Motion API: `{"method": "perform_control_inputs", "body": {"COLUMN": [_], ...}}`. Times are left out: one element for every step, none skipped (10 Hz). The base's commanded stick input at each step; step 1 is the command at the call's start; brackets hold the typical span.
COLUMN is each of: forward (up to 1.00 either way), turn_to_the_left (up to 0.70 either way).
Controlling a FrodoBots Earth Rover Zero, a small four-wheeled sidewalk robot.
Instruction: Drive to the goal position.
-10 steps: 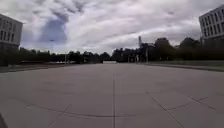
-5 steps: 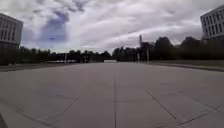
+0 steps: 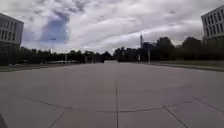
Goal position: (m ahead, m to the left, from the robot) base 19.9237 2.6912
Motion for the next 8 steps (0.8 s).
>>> {"method": "perform_control_inputs", "body": {"forward": [0.70, 0.70, 0.70, 0.70, 0.70, 0.70, 0.70, 0.70], "turn_to_the_left": [0.01, 0.01, 0.01, 0.01, 0.01, 0.01, 0.01, 0.01]}}
